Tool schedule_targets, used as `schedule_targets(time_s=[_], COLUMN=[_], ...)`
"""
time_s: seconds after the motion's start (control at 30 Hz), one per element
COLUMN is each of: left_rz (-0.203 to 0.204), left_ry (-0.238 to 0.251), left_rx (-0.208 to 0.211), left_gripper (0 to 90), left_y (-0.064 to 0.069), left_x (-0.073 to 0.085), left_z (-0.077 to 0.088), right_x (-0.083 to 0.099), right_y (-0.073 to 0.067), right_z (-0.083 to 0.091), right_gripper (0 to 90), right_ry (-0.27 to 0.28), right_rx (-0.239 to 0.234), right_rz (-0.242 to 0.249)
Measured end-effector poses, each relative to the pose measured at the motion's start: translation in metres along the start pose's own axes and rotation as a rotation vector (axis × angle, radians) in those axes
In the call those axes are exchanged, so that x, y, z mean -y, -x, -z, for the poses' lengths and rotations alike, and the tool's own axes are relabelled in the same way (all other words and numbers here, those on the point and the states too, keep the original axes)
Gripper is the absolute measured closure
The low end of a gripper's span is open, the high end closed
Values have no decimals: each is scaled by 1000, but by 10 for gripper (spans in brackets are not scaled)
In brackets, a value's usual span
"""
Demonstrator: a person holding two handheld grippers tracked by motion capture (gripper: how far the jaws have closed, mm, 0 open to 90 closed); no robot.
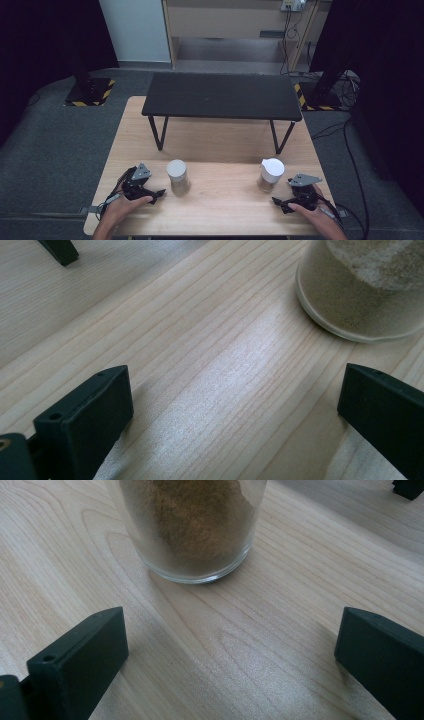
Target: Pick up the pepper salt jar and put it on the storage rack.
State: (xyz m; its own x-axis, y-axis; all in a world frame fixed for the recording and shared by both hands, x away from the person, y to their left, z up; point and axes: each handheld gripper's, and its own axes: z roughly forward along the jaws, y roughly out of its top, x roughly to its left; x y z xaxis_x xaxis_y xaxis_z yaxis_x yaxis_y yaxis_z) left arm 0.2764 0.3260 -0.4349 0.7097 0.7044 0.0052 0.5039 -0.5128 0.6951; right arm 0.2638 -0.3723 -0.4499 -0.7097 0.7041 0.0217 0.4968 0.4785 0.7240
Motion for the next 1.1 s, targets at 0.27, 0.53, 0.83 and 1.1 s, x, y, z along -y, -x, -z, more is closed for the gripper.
schedule_targets(time_s=[0.27,0.53,0.83,1.1], left_rz=[-1,1,1,1], left_ry=[-1,-2,-2,-2], left_rx=[1,0,0,-2], left_gripper=[0,0,0,0], left_y=[0,0,0,1], left_x=[0,0,-1,-1], left_z=[0,0,0,0], right_x=[0,0,0,0], right_y=[-1,-4,-4,-4], right_z=[0,0,0,0], right_gripper=[13,13,13,13], right_ry=[0,0,0,0], right_rx=[3,12,12,12], right_rz=[-4,-13,-13,-13])
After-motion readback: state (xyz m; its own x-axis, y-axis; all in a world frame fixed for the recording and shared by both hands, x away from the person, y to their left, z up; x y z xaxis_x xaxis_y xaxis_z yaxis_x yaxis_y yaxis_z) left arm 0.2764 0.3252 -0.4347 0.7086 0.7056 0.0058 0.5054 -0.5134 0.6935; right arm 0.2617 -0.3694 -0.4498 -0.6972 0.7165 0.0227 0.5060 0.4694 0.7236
